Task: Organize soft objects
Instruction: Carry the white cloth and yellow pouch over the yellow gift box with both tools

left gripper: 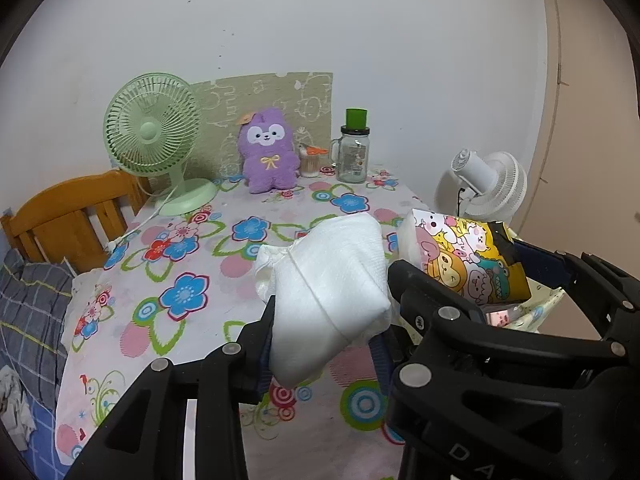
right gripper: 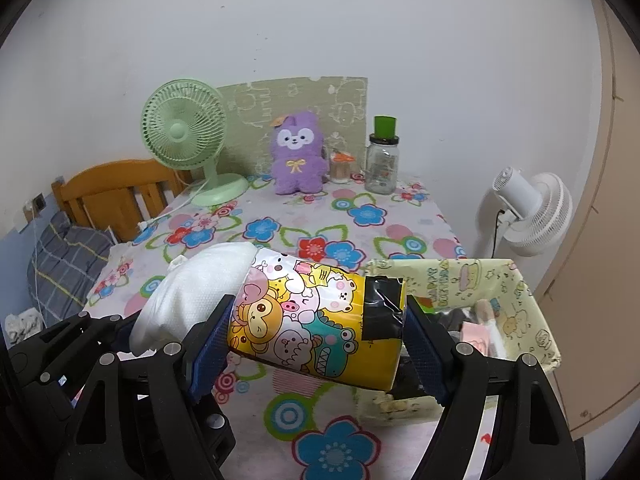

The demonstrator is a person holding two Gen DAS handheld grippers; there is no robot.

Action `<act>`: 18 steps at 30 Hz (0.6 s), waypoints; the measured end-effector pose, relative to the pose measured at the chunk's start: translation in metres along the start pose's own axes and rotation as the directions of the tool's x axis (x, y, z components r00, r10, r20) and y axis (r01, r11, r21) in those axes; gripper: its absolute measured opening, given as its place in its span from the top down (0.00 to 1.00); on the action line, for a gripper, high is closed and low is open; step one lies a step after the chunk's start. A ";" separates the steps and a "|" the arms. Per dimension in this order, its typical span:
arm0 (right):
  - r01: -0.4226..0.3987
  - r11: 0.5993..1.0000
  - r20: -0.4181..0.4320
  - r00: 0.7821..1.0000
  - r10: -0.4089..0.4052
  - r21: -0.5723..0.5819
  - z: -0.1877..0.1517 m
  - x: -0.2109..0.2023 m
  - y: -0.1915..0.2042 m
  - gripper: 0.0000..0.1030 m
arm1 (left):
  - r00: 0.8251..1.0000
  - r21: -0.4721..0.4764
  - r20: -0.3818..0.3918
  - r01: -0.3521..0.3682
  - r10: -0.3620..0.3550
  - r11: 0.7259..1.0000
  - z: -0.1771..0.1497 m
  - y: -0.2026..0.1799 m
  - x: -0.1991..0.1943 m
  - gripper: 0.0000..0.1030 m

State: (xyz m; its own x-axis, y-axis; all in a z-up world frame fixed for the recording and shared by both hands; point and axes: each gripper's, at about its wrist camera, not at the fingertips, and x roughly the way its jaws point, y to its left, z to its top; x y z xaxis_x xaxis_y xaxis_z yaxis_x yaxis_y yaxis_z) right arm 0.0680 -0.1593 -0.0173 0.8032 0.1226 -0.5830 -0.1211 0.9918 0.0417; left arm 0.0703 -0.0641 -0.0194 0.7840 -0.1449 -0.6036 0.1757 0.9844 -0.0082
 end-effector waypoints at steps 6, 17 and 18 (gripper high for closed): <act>0.026 0.999 0.006 1.000 -0.026 0.034 0.006 -0.006 -0.018 0.21 | 1.000 0.021 0.008 0.025 -0.025 0.999 0.012 -0.016 0.000 0.56; 0.062 0.997 0.020 0.998 -0.063 0.040 0.013 -0.010 -0.051 0.21 | 0.998 0.063 0.008 0.062 -0.062 0.996 0.026 -0.051 0.008 0.56; 0.065 0.997 0.020 0.998 -0.066 0.042 0.013 -0.009 -0.055 0.21 | 0.998 0.065 0.007 0.064 -0.065 0.996 0.026 -0.053 0.010 0.56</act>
State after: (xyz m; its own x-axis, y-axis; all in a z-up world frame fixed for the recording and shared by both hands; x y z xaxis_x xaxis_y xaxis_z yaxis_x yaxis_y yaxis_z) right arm 0.0747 -0.2148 -0.0038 0.8210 0.0575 -0.5680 -0.0439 0.9983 0.0376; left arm 0.0842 -0.1203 -0.0036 0.7753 -0.2089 -0.5960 0.2638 0.9646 0.0051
